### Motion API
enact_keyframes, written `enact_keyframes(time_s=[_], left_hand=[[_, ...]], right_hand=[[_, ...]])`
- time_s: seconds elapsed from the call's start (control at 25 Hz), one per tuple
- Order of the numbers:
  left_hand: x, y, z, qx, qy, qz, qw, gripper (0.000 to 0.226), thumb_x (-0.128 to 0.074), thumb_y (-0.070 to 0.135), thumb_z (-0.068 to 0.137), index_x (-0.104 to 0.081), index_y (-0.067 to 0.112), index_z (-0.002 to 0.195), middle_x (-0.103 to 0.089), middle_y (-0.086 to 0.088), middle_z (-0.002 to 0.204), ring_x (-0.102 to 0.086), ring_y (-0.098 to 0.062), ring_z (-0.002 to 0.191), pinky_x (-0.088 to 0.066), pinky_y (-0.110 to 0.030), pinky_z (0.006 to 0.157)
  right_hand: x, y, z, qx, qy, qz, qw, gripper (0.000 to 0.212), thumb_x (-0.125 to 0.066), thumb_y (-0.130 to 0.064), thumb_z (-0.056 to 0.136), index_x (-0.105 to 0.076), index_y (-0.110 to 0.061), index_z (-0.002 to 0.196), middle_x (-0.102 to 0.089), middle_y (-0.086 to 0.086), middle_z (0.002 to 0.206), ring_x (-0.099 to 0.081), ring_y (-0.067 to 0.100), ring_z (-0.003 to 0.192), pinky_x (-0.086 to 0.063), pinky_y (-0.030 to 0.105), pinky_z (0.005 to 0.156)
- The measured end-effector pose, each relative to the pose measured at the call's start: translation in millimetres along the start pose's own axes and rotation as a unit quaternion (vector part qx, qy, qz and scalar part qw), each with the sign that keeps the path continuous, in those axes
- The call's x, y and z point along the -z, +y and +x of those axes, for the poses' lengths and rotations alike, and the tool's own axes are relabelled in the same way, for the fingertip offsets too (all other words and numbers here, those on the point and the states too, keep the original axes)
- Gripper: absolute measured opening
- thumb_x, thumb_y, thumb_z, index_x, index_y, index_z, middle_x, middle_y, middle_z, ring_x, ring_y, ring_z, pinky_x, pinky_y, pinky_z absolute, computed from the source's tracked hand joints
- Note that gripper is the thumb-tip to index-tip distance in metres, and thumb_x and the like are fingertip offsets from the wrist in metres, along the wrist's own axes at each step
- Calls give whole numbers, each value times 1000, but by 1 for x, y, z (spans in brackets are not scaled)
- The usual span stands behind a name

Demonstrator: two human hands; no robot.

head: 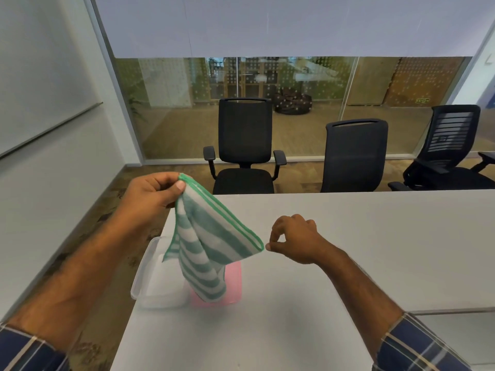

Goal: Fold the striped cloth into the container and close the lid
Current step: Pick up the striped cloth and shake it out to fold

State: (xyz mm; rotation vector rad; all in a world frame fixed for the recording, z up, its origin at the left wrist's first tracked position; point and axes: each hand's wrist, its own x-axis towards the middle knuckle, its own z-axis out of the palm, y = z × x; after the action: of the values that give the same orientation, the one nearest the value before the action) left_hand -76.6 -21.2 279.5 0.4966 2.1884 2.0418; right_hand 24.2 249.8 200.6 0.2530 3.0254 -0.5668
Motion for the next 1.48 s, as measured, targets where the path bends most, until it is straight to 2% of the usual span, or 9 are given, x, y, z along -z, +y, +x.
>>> enact_keyframes(time_s=[0.2, 0.32, 0.44, 0.6, 0.84, 1.04, 1.24, 1.36, 1.48], left_hand=[[8, 1, 1, 3, -11, 3, 1000, 17, -62, 16, 91, -78, 21, 94, -79, -5, 96, -72, -24, 91, -59, -35, 82], [2, 5, 0, -8, -24, 6, 1000, 16, -63, 21, 90, -79, 25, 92, -79, -2, 95, -73, -22, 91, -58, -34, 81], [3, 10, -3, -20, -37, 6, 999, 17, -65, 31, 81, -79, 27, 89, -79, 0, 94, -74, -19, 90, -60, -29, 79], [19, 18, -6, -38, -28, 16, 999, 16, -64, 26, 83, -80, 29, 84, -79, 5, 90, -74, -11, 84, -60, -22, 75], [39, 9, 3, -34, 21, 61, 997, 17, -61, 12, 93, -76, 13, 101, -78, -3, 98, -74, -16, 88, -61, -26, 82], [42, -8, 13, -8, 79, 32, 996, 18, -61, 10, 93, -74, 22, 90, -79, 6, 89, -74, -2, 75, -56, -11, 65], [26, -28, 20, 37, 103, 11, 994, 22, -57, 7, 95, -72, 20, 83, -72, -5, 92, -67, -18, 83, -57, -28, 82], [20, -37, 23, 45, 100, 2, 994, 20, -58, 10, 95, -73, 21, 85, -74, -4, 96, -68, -16, 84, -59, -27, 77], [14, -49, 29, 62, 87, 19, 994, 19, -59, 13, 95, -74, 20, 86, -75, -5, 99, -69, -19, 88, -59, -29, 70]], right_hand=[[-5, -23, 2, -6, 19, 264, 964, 26, -66, -40, 88, -67, -17, 102, -69, -1, 103, -64, 16, 90, -54, 27, 72], [-18, -38, 5, -19, -24, 359, 933, 33, -70, -35, 86, -55, -23, 112, -64, 0, 111, -67, 21, 86, -53, 22, 60], [-32, -38, 8, 6, -28, 320, 947, 49, -77, -22, 81, -51, -28, 123, -56, 0, 125, -59, 12, 87, -50, 17, 66], [-34, -24, 9, -10, -9, 236, 972, 57, -77, -31, 80, -53, -22, 131, -56, 0, 128, -52, 11, 100, -49, 25, 85], [18, -16, 8, 6, 74, 196, 978, 33, -71, -33, 84, -70, -12, 109, -67, 1, 101, -59, 12, 87, -45, 17, 66], [80, -28, -8, 35, 171, 180, 968, 27, -74, -28, 82, -73, -13, 104, -68, -3, 91, -62, 6, 77, -45, 13, 60], [99, -40, -8, 29, 181, 169, 968, 27, -75, -20, 82, -73, -12, 108, -66, -3, 99, -63, 13, 85, -54, 22, 79], [97, -30, -6, 17, 179, 228, 957, 21, -73, -15, 83, -73, -11, 104, -69, 1, 103, -65, 15, 86, -59, 31, 84], [89, -14, -3, 2, 191, 256, 948, 33, -73, -9, 83, -66, -16, 115, -68, 6, 104, -66, 19, 87, -61, 33, 76]])
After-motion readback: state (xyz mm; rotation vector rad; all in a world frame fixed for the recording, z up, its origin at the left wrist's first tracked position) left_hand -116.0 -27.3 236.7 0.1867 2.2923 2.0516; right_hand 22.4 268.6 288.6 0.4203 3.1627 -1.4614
